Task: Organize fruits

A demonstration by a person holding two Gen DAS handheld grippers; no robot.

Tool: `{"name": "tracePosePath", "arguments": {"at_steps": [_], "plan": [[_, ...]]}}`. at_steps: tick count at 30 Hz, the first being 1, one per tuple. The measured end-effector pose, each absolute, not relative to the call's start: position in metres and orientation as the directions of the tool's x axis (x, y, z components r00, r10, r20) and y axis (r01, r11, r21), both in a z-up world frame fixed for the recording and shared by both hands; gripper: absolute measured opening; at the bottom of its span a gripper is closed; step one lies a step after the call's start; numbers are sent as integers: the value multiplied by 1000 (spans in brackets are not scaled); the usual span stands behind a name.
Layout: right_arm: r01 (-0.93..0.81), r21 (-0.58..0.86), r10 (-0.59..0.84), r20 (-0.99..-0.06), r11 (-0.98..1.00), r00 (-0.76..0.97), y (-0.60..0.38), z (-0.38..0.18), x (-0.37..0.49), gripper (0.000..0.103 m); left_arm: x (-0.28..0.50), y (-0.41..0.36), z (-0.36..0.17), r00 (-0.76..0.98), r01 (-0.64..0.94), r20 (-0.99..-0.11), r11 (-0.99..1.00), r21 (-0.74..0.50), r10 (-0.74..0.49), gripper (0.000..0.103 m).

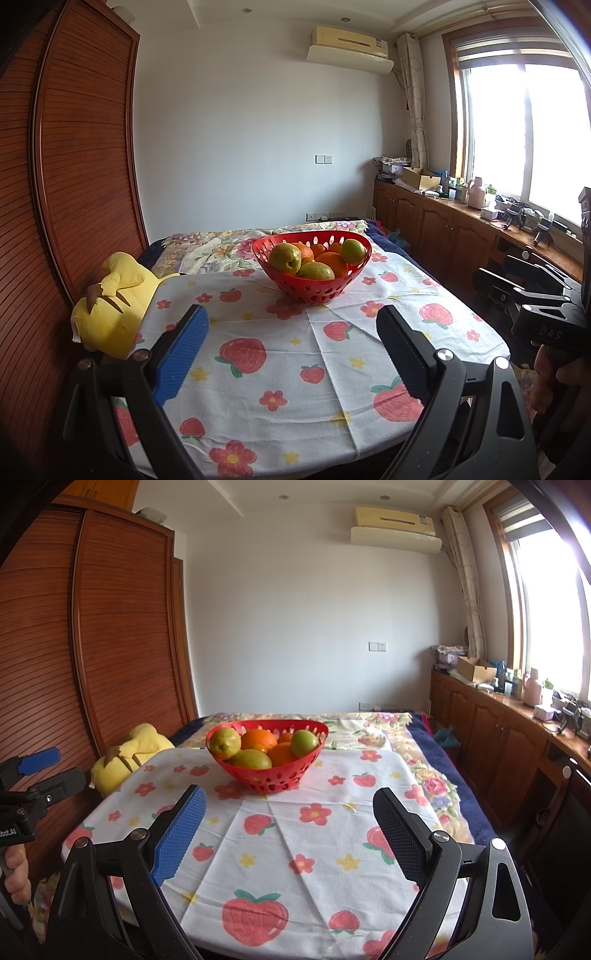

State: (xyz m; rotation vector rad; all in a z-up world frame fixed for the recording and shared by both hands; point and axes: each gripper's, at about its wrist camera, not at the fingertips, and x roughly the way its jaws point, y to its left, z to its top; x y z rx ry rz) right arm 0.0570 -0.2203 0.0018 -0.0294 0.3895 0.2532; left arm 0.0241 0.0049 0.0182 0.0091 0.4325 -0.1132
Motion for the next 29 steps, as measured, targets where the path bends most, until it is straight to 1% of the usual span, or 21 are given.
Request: {"name": "tracePosePath", "arguments": {"at_steps": [29], "plan": [[-251,21,240,-380,968,893,-219,2,56,94,20,6,20,903,111,-417,994,-15,-107,93]]}}
